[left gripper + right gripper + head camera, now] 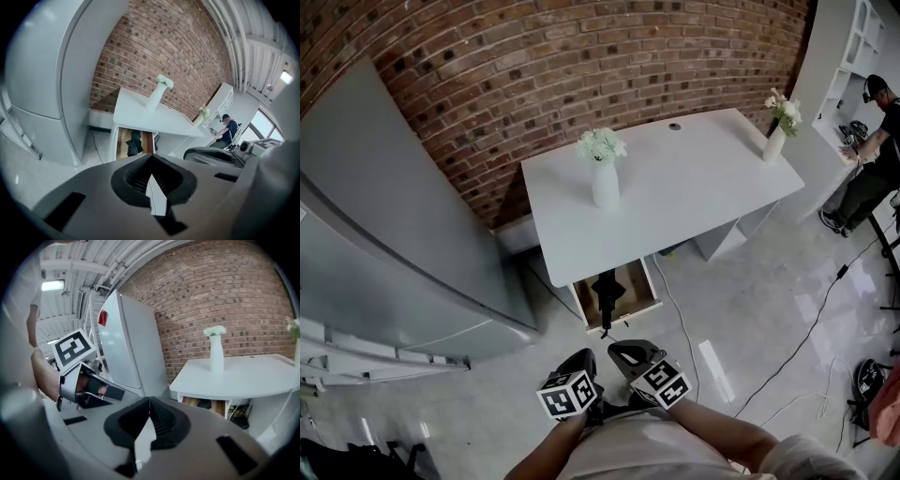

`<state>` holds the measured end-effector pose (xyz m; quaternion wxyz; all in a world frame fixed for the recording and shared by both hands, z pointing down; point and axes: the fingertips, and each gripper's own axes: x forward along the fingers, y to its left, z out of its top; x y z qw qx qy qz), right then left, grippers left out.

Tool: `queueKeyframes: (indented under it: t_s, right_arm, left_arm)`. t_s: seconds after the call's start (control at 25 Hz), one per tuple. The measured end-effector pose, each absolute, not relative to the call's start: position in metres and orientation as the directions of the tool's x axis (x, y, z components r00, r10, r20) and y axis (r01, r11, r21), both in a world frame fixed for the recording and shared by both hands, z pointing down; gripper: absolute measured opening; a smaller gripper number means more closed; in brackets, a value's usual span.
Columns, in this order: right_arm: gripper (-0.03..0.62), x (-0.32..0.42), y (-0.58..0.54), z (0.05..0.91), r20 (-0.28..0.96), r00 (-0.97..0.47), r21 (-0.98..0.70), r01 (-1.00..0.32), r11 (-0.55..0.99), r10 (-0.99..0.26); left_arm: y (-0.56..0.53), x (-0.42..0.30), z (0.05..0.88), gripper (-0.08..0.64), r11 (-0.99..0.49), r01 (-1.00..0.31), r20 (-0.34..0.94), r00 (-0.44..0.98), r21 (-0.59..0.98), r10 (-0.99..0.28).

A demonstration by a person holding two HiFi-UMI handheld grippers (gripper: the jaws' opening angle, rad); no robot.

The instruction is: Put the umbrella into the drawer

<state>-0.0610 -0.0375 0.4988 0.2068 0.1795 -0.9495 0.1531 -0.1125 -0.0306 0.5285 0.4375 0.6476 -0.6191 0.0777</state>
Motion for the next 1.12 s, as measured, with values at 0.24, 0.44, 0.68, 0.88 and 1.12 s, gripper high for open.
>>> queueKeyframes:
  t_s: [0.24, 0.44, 0.68, 0.88, 1.12]
  right_arm:
    - [0.017, -0.058, -0.052, 0.500, 0.445, -0.857, -0.218, -0.383, 0.898, -0.258]
    - [0.017, -0.053, -0.059, 0.499, 0.442, -0.857, -0.224, -0.391, 0.893, -0.264]
    - [0.017, -0.051, -0.058, 0.500, 0.446, -0.853, -0.221, -0.399, 0.890, -0.272]
    - [0.017, -0.052, -0.054, 0.499, 0.444, -0.851, -0.228, -0.409, 0.883, -0.280]
    - [0.017, -0.059, -0.045, 0.500, 0.460, -0.844, -0.232, -0.414, 0.880, -0.276]
  left_arm:
    - [-0.043, -0.110, 0.531, 0.006, 0.166, -0.868, 0.643, 0.207, 0.469, -0.737]
    - [-0.046, -0.104, 0.535, 0.006, 0.168, -0.868, 0.659, 0.216, 0.468, -0.720]
    - [-0.047, -0.102, 0.536, 0.006, 0.155, -0.867, 0.656, 0.231, 0.475, -0.718]
    - [-0.043, -0.099, 0.537, 0.006, 0.145, -0.861, 0.658, 0.253, 0.487, -0.709]
    - [-0.036, -0.108, 0.538, 0.006, 0.151, -0.864, 0.667, 0.248, 0.480, -0.703]
